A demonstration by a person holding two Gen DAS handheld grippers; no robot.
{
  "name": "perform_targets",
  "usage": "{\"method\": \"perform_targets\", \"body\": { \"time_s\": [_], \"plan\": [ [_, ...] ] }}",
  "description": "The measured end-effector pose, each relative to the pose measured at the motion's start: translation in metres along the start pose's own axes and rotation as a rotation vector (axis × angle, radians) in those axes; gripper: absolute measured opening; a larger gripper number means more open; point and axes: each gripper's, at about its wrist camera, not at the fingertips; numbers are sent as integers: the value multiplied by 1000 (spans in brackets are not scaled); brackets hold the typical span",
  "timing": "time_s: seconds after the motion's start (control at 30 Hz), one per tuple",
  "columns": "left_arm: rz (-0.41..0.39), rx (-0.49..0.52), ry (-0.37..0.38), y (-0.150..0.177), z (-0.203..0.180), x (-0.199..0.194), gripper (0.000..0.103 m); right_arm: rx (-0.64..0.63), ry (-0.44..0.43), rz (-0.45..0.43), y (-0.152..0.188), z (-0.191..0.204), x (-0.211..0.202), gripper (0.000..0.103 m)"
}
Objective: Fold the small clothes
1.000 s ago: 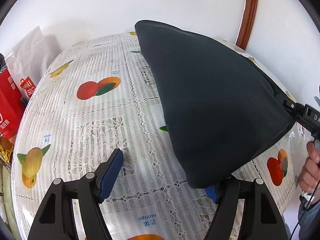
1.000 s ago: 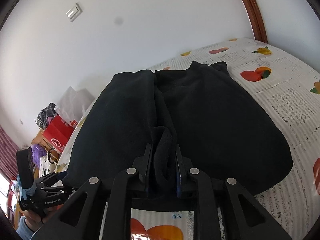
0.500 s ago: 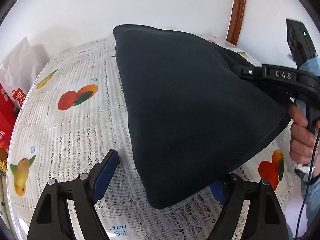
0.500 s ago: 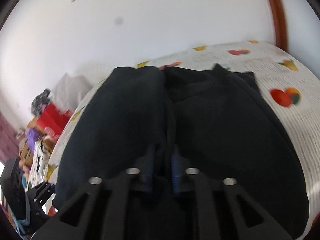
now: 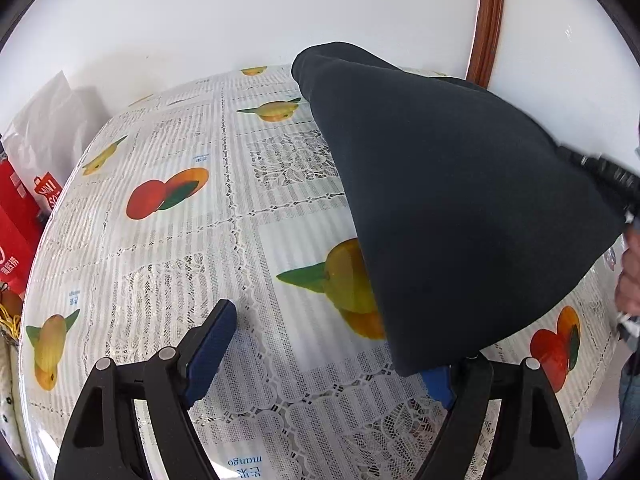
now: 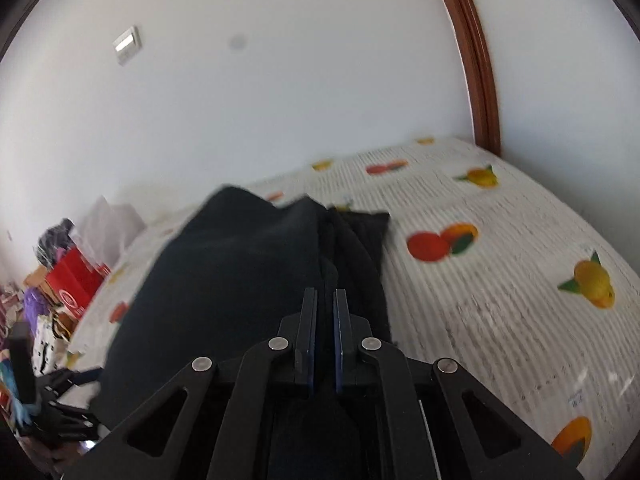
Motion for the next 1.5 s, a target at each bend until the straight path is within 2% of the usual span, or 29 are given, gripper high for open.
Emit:
{"method": "perform_targets", "body": {
  "time_s": [0.07,0.17,0.3,0.4,0.5,0.57,0.7,0.77,0.83,0.87,0.9,0.93,1.03,1.33,1.43,1.5],
  "plan": [
    [1,3,-4,0,-1,0,83,34,-4,37,13,-8,11,7],
    [8,-8,-8,-1,2,4,83,63,-2,20,11,-8,4,8],
    [13,-17,-14,0,-1,1,82,17,48,53,8,-3,-6,11],
    [13,-21,-15,0,-4,-1,79,10,58,64,11,-6,-22,21],
    [16,-15,0,-1,-8,-4,69,21,41,81,18,-10,-32,33],
    [17,-13,18,-1,-12,-7,58,28,45,84,23,-12,-38,38],
    [12,-13,74,-4,-20,-11,38,40,32,107,30,-13,-45,41],
    [11,-15,104,-4,-25,-13,18,38,25,112,34,-11,-44,43],
    [-5,-19,100,-4,-28,-16,14,31,27,114,39,-9,-39,44],
    [-19,-19,89,-3,-29,-18,13,29,32,112,40,-8,-36,41],
    [-26,-19,89,-2,-29,-19,12,21,19,98,40,-6,-34,34],
    [-34,-22,86,-1,-28,-20,12,15,-5,79,40,-3,-33,19],
    [-49,-38,83,3,-20,-28,12,1,14,53,36,5,-29,17],
    [-37,-58,0,23,7,-43,12,-27,-107,65,20,30,-6,18],
    [-2,-57,9,28,11,-44,16,-62,-88,35,25,38,-20,21],
    [5,-55,27,29,12,-48,21,-110,-62,69,30,41,-19,21]
  ]
}}
Point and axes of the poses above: each gripper's, at about its wrist camera, not at the fingertips, and x roughly the way its jaws point, z to its left, y to its underside, and after that the axes turned 10 degrees about -x, right-handed
